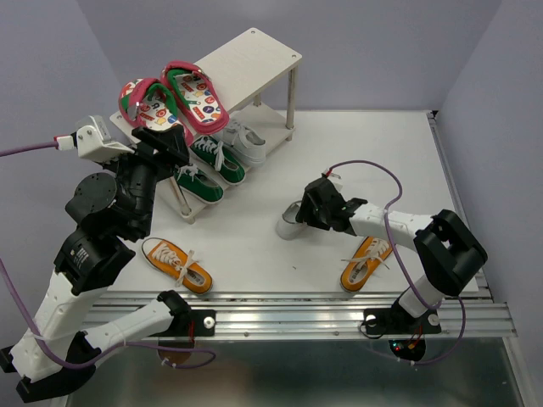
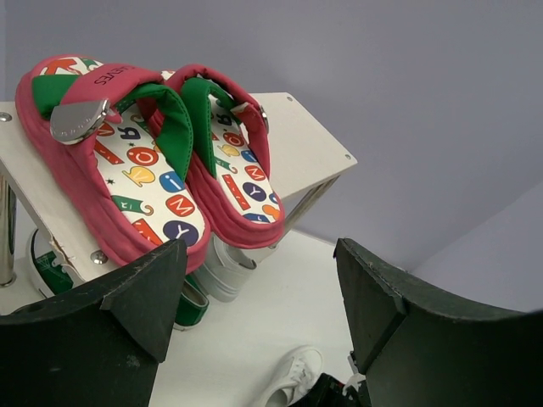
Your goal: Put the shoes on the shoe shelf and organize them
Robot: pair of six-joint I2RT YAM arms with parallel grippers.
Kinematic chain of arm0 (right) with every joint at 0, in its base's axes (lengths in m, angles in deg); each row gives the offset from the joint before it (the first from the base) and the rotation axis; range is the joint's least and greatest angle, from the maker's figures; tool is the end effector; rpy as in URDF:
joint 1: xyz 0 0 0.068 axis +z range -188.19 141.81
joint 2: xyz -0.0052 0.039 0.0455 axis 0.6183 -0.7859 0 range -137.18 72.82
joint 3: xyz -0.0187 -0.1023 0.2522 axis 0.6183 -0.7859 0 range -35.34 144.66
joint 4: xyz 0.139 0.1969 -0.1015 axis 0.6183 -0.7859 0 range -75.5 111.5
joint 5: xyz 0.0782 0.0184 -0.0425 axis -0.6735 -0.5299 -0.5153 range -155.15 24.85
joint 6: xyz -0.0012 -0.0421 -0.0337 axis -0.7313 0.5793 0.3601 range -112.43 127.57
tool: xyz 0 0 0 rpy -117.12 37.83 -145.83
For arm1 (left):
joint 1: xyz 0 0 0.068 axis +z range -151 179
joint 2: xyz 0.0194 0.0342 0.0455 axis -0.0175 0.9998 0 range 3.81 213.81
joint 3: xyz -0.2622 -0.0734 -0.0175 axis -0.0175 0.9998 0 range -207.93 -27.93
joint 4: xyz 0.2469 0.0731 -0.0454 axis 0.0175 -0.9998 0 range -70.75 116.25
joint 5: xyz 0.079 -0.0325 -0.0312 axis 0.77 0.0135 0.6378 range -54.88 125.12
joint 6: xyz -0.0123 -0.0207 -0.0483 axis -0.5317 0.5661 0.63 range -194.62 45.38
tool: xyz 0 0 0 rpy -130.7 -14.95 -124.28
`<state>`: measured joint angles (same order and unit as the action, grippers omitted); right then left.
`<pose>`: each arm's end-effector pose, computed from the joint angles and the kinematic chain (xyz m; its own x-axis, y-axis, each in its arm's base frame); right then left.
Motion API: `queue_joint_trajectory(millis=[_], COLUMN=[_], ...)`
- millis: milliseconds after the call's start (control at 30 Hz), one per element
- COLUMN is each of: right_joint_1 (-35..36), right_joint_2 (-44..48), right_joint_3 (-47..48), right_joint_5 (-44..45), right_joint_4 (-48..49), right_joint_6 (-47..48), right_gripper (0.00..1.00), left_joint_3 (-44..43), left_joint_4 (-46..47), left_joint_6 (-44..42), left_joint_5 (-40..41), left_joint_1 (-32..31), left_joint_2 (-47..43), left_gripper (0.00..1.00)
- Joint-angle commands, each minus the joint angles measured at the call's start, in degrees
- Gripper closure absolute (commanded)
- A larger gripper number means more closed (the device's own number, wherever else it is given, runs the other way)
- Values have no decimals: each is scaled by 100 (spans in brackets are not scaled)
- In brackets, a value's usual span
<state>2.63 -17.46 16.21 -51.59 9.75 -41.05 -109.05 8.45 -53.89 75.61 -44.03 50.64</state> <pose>0.2470 0.2023 0.1872 -0.7780 0.2919 -0.5563 0.0927 0.9292 0.3578 0.0925 -0.0548 0.5223 0.1715 -0.5283 -0.8316 0.1331 0.8488 -0.5118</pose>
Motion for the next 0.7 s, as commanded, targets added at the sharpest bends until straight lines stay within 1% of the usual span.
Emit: queue_joint_trajectory(millis=[0, 33, 67, 100, 167, 200, 367, 400, 433, 467, 567, 600, 633, 667], right_joint_1=[-30, -30, -30, -30, -30, -30, -30, -30, -30, -30, -152, -153, -223, -223], right_joint_2=[-183, -183, -166, -148, -86, -69, 37, 37, 28, 2, -77, -130, -148, -174], right_joint_3=[153, 171, 206, 241, 390, 452, 794, 847, 883, 996, 1129, 1173, 1173, 1173], right_joint_5=[226, 200, 199, 208, 182, 182, 67, 85, 155, 390, 656, 648, 665, 657], right_joint_4=[385, 384, 375, 288, 191, 34, -126, -248, -327, -415, -714, -767, -820, -846], right_joint_6=[-26, 280, 283, 588, 984, 1395, 2803, 3275, 3437, 3691, 3886, 3886, 3843, 3790], right_gripper=[49, 55, 62, 77, 91, 99, 99, 99, 99, 93, 66, 48, 41, 35], left_joint_3=[44, 61, 61, 79, 79, 88, 202, 211, 211, 193, 132, 140, 149, 158], left_joint_4=[190, 189, 198, 198, 198, 198, 277, 286, 269, 251, 216, 224, 233, 233], left_joint_6=[1, -8, -8, -16, -34, -43, -43, -43, -34, -25, -8, -16, -16, -16], left_joint_5=[-15, -6, 20, 38, 55, 90, 126, 108, 91, 73, 47, 47, 64, 64], left_joint_1=[5, 5, 5, 5, 5, 5, 5, 5, 5, 5, 5, 5, 5, 5], left_joint_2=[-42, -51, -60, -77, -86, -104, -139, -139, -122, -121, -113, -121, -147, -156], left_gripper=[18, 18, 18, 19, 19, 18, 19, 18, 18, 19, 19, 18, 18, 18])
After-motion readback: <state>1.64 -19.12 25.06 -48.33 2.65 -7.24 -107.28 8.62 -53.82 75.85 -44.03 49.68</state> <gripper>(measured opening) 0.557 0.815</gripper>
